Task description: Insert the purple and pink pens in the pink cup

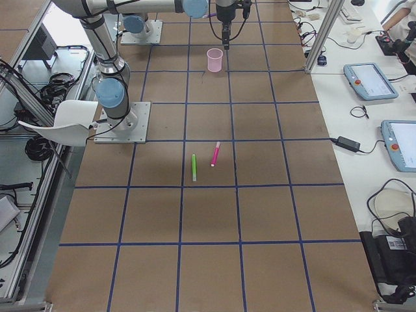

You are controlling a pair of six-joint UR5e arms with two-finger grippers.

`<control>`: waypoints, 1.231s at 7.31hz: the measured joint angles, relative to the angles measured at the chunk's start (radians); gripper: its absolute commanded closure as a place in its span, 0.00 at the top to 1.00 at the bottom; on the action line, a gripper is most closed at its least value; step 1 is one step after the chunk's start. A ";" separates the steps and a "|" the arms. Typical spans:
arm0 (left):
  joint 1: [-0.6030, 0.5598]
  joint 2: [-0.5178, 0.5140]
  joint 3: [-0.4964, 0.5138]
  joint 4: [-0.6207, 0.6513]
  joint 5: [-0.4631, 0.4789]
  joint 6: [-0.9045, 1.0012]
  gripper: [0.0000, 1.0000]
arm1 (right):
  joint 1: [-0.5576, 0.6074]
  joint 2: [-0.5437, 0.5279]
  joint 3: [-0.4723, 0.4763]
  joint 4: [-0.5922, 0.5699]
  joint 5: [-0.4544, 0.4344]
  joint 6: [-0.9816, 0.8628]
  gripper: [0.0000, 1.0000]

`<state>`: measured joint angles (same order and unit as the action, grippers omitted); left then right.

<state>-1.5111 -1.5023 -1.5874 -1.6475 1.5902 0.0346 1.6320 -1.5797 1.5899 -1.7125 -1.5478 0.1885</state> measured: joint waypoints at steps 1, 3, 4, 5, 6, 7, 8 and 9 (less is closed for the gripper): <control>0.000 0.002 0.000 0.000 0.001 0.000 1.00 | 0.000 0.000 0.000 0.000 -0.001 -0.002 1.00; 0.000 0.005 0.000 -0.002 0.002 0.001 1.00 | 0.000 0.000 -0.001 0.001 -0.003 -0.003 1.00; 0.001 0.005 0.000 -0.003 0.005 0.001 1.00 | 0.000 0.000 -0.004 0.000 -0.001 -0.004 1.00; 0.001 0.006 0.000 -0.005 0.017 0.001 1.00 | -0.001 -0.002 -0.007 -0.003 -0.003 -0.011 1.00; 0.001 0.006 0.000 -0.003 0.034 -0.001 1.00 | -0.005 -0.006 -0.010 -0.004 -0.008 -0.038 1.00; 0.002 0.003 0.000 0.002 0.044 -0.004 1.00 | -0.009 -0.011 -0.013 -0.003 -0.013 -0.081 1.00; 0.004 0.000 0.000 0.002 0.048 -0.007 1.00 | -0.014 -0.011 -0.014 -0.007 -0.016 -0.148 1.00; 0.016 -0.001 0.001 0.000 0.047 -0.006 1.00 | -0.032 -0.011 -0.014 -0.012 -0.017 -0.240 1.00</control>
<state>-1.4954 -1.5033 -1.5867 -1.6472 1.6371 0.0284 1.5997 -1.5905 1.5761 -1.7241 -1.5648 -0.0516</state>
